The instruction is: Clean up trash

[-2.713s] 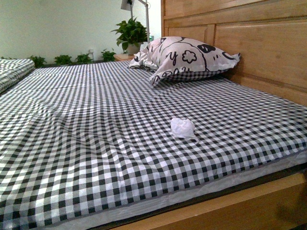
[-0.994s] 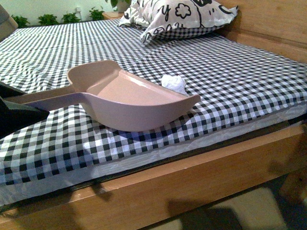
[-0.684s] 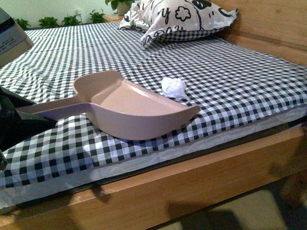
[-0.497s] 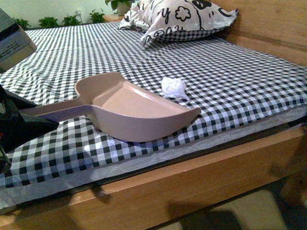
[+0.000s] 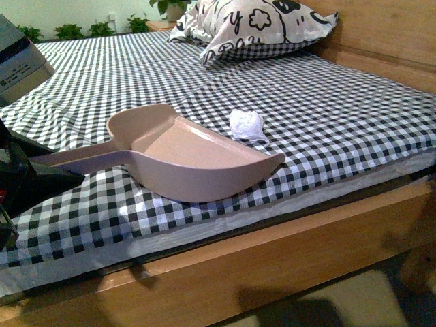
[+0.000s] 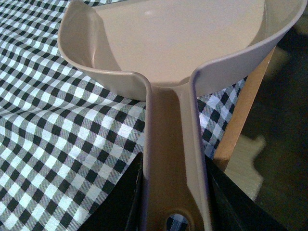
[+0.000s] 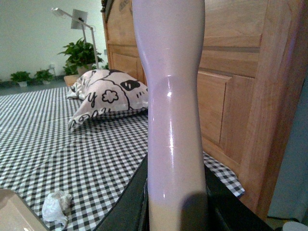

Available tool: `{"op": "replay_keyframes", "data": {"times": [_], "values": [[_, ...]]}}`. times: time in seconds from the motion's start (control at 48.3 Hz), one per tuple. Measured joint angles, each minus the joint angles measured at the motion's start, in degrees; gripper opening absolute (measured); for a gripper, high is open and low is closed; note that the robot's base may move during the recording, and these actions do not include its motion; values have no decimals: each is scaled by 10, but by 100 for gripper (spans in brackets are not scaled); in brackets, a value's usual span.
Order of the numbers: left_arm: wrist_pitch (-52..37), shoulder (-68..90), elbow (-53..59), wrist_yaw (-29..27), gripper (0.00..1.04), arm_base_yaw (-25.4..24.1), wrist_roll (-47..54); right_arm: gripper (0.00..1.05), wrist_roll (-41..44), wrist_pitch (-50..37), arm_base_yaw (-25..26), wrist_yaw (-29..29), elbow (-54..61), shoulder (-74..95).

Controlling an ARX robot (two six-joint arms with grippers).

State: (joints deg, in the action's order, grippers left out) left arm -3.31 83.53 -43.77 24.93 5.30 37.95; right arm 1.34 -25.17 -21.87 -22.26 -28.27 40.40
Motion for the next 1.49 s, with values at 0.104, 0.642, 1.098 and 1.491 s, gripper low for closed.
{"op": "replay_keyframes", "data": {"times": [0.104,0.642,1.098,1.491], "values": [[0,0,0,0,29,0,0,20,14,198,-1,14,-78,44],[0,0,0,2,29,0,0,19,68,397,14,154,-381,524],[0,0,0,2,29,0,0,19,53,428,-26,181,-366,586],[0,0,0,-2,29,-1,2,19,47,501,-41,375,-395,518]]}}
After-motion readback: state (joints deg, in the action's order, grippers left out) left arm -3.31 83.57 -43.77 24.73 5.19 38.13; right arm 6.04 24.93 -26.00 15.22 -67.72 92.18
